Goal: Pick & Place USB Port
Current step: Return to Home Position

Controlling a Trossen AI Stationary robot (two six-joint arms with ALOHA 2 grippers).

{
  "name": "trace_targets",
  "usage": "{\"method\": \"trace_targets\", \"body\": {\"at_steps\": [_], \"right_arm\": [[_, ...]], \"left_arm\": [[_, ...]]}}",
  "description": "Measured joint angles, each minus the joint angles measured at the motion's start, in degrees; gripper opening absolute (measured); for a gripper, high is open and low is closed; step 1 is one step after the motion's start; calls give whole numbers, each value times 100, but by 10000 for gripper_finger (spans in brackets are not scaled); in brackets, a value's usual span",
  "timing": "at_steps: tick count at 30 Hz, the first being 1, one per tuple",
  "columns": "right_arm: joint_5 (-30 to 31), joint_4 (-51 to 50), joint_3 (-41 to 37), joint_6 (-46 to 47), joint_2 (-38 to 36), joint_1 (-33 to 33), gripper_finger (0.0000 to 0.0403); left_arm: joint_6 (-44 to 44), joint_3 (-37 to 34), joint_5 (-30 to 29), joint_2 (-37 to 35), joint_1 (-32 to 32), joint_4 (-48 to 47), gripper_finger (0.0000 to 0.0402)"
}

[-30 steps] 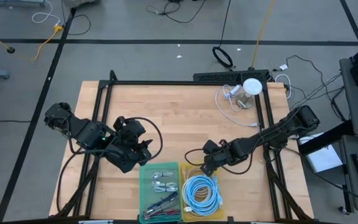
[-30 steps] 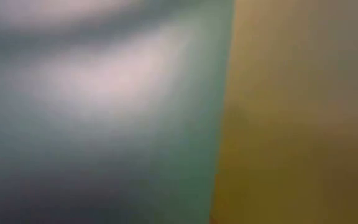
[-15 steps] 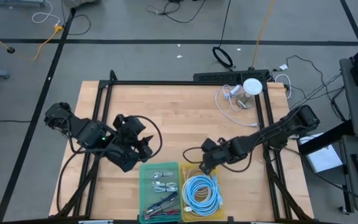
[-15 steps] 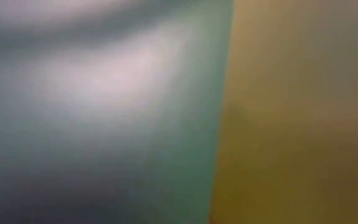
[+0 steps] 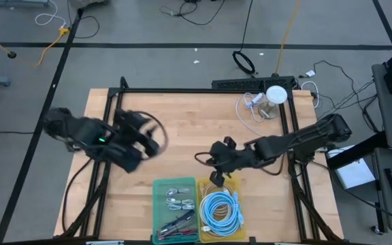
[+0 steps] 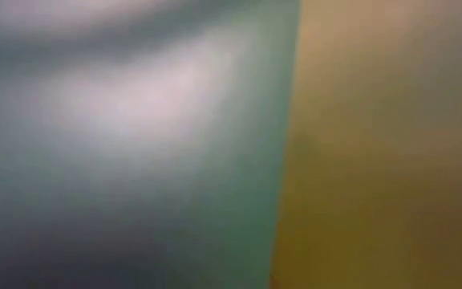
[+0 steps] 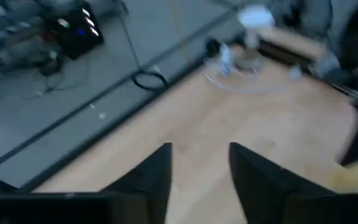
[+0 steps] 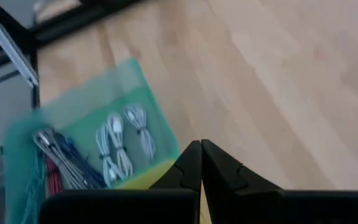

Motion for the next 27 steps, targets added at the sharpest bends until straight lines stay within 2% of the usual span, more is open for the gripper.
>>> {"method": "trace_targets", "body": {"at_steps": [4,6,8,12,16,18,21,27], "right_arm": [[85,-25,374,-521,-308,2,0],[74,11,475,-856,-546,2,0],[64,294,503,-1247,-843,3,0],[-44,396,503,-2084,-1518,57,0],[-802,412,240,-2710,-2248,37,0],[-1180,399,-84,-2813,-2660,14,0],[-1447,533,-873,-2719,-3406,-4,0],[-1449,2161,-3275,-2173,-5075,-2,0]], "left_arm": [[-409,-385,-564,-749,-15,-210,84],[-713,-929,-787,-1359,-115,-17,38],[-1130,-1661,-1061,-2098,-345,352,11],[-1099,-3471,-1539,-3614,-1037,2136,14],[-359,-5314,-1622,-4848,-1556,4311,3],[-161,-6129,-1653,-5350,-1685,5204,7],[-175,-7153,-1803,-6028,-1804,6017,5],[-356,-8574,-2335,-7105,-1880,7081,4]]}}
